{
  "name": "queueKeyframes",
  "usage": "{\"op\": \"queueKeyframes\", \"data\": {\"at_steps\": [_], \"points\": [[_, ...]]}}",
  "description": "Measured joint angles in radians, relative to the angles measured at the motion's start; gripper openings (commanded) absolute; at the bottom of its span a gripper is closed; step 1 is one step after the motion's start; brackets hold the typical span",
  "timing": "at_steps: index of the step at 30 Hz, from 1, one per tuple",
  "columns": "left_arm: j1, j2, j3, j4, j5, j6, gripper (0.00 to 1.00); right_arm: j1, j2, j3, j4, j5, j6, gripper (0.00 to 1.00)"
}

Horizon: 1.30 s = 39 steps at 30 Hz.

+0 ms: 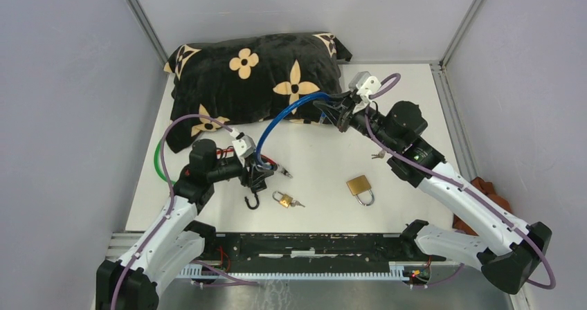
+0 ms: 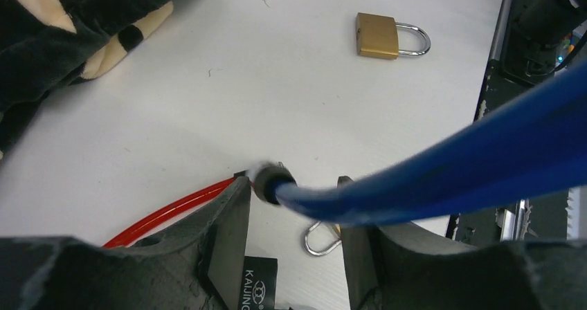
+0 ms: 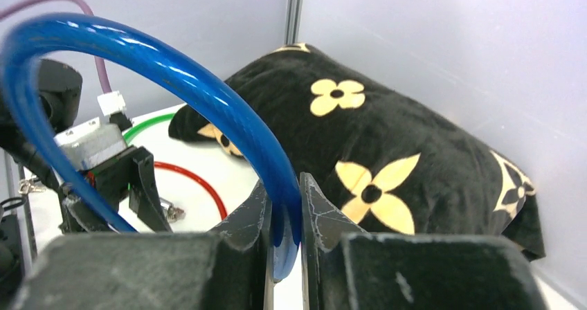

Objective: Lock with the key
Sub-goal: Lock the lock.

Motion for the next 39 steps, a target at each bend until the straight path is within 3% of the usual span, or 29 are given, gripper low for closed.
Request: {"op": "queueKeyframes", "data": {"at_steps": [4,9,17,21,26,34,37,39], "points": [[0.0,-0.011,-0.023,0.037,0.01,-0.012,0.51,0.0,0.003,0.029,0.023,0.002,-0.011,0.0],[0.0,-0.012,-0.038,0.095,0.008,-0.053,0.59,0.0,0.017,0.048,0.046,-0.002,-0.014,0.0],[-0.001,-0.011,-0.046,0.215,0.036,-0.172,0.62,0.0,0.042,0.064,0.05,-0.001,-0.013,0.0],[-0.016,-0.014,-0.046,0.246,0.051,-0.243,0.6,0.0,0.056,0.076,0.055,0.041,-0.012,0.0],[-0.031,-0.027,-0.051,0.306,0.032,-0.353,0.51,0.0,0.084,0.082,0.065,0.119,0.011,0.0],[-0.032,-0.027,-0.051,0.351,-0.01,-0.455,0.53,0.003,0.126,0.089,0.056,0.213,0.035,0.0],[-0.032,-0.027,-0.051,0.359,-0.023,-0.476,0.43,0.005,0.137,0.098,0.047,0.251,0.039,0.0],[-0.032,-0.026,-0.051,0.361,-0.034,-0.489,0.3,0.006,0.145,0.099,0.045,0.264,0.041,0.0]]}}
